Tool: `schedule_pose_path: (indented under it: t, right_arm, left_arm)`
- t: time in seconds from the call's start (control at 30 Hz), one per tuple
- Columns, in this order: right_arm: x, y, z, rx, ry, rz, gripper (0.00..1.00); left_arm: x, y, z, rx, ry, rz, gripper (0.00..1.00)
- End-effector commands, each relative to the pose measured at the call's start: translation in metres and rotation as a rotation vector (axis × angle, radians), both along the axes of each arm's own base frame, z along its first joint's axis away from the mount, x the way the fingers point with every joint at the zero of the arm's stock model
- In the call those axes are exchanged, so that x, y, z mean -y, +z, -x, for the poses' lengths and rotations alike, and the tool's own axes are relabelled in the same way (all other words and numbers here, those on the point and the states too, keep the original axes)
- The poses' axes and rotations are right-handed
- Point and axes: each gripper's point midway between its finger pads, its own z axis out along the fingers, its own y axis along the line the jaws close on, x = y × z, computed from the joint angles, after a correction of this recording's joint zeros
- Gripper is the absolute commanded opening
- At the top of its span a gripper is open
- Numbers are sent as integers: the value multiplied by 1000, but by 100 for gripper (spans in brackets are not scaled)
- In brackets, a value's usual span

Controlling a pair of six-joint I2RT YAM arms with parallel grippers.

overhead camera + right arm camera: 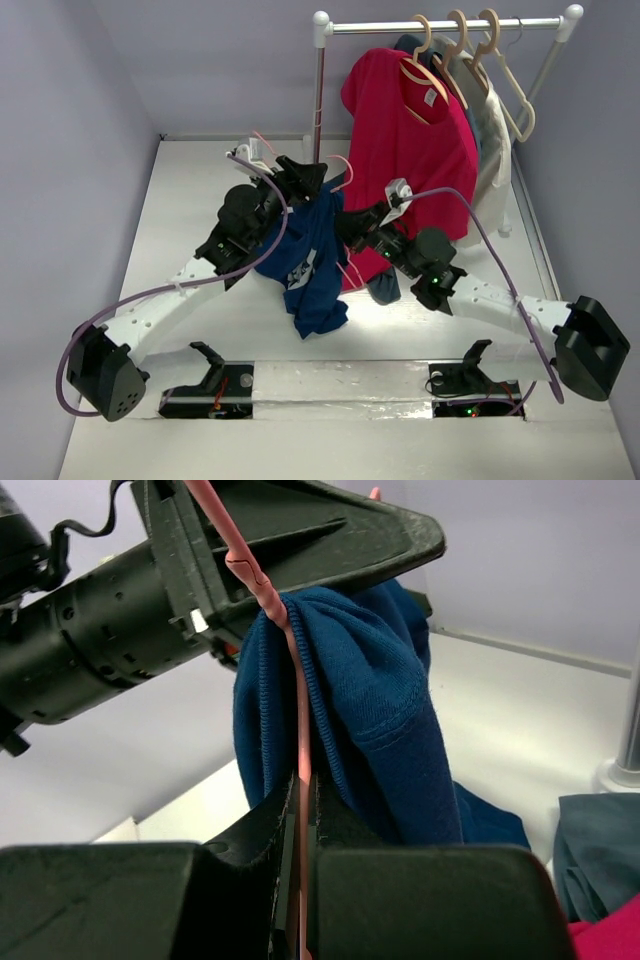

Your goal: Place the t-shirt on the hanger

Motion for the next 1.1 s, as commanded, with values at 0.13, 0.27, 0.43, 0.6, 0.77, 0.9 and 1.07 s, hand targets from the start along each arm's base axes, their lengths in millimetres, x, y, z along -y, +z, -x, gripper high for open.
schedule_pose_path:
  t: [0.13,0.27,0.43,0.6,0.77,0.9,1.07]
  right_arm:
    - [-1,57,-9,128,-49,-84,0]
    - [-6,54,-14,119,-50,-67,0]
    - [-11,51,-17,102,-43,-56,0]
    - [-11,47,-17,66,-41,-35,0]
    - [-7,33,-21,-24,-69,3,0]
    - [-4,24,-16,-66,-60,37,24]
    - [12,4,-3,-110,-60,87,66]
  left_arm:
    - [2,16,18,25,-40,132,61]
    - [-2,11,16,13,-19,157,59]
    - [0,7,15,8,-23,163,45]
    - [-3,7,14,7,-9,172,0]
    - [-6,7,16,9,1,190,0]
    - [-11,14,21,24,3,238,0]
    - [-24,32,32,57,9,323,0]
